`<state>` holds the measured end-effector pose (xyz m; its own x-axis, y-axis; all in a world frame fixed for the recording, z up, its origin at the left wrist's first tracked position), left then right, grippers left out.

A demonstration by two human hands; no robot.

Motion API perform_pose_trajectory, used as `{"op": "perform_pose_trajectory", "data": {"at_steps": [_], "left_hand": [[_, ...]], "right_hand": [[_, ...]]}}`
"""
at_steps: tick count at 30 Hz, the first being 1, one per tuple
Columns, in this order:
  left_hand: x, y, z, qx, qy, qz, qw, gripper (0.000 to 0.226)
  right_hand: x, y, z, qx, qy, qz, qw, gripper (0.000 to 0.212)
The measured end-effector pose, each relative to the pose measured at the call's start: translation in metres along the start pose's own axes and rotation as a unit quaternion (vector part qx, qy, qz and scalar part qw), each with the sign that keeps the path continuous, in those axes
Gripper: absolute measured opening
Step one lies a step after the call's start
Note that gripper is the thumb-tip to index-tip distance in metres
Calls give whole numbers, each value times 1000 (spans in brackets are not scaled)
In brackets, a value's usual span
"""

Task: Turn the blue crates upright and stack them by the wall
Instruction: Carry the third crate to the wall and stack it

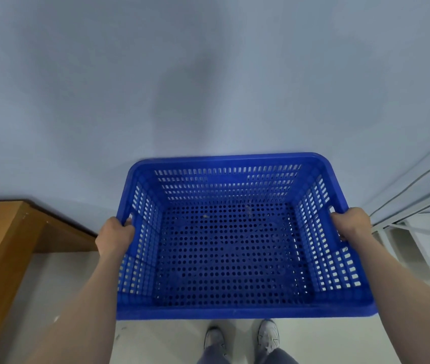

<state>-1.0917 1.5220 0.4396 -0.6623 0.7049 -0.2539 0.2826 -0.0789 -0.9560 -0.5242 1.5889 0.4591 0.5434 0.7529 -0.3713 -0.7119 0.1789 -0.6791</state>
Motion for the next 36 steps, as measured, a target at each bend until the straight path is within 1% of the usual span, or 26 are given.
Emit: {"op": "perform_pose_trajectory", "data": {"at_steps": [6,9,14,15,16,18,19,21,22,23,25,26,27,29,30,33,36], "left_hand": [[-4,4,2,7,9,-13,1000,26],[-4,6,4,9,28,-15,999,26],[-5,4,7,2,52,2,999,27],[-5,3,8,-6,58,12,998,26],[-6,1,9,-14,67,26,997,26],[-10,-7,11,-8,99,41,994,29],[-8,-10,12,5,118,38,992,34],[-9,-20,11,44,142,28,989,48],[-11,-24,10,68,150,31,986,54],[-8,-24,12,88,163,34,982,59],[-11,-27,12,126,174,43,976,71],[-19,-32,10,138,169,41,975,72],[-33,-39,5,141,166,38,975,66],[-71,-57,-10,140,181,25,973,57],[-95,-68,-18,144,187,23,972,56],[-142,-84,-31,139,196,1,971,60],[-194,-100,-48,146,211,-7,966,62]], "right_hand": [[-2,-2,3,1,1,4,1000,35],[-1,-3,7,2,15,15,1000,35],[-3,-6,8,-10,33,46,998,30],[-6,-6,9,-33,31,48,998,34],[-10,-8,13,-61,25,44,997,43],[-20,-9,19,-97,7,23,995,59],[-25,-10,22,-114,-10,12,993,62],[-40,-14,31,-147,-63,-4,987,58],[-45,-15,33,-165,-93,1,982,54],[-52,-18,36,-176,-119,7,977,52],[-53,-19,38,-187,-144,38,971,53],[-49,-18,37,-201,-156,50,966,55],[-52,-19,39,-216,-168,61,960,56],[-73,-29,49,-228,-191,70,952,54],[-87,-35,54,-237,-207,74,946,52],[-112,-50,58,-242,-264,78,930,48],[-132,-70,55,-258,-294,83,917,53]]}}
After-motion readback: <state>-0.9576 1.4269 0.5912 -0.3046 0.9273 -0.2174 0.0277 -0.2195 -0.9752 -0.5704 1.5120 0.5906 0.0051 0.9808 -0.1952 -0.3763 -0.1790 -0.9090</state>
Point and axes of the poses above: each hand's wrist, its own x-axis towards the middle knuckle, its own y-axis out of the palm, z = x × y, the point moved 2 cm from there along x, towards the middle knuckle, and after that the axes turned 14 degrees about x, right-handed, at the moved point
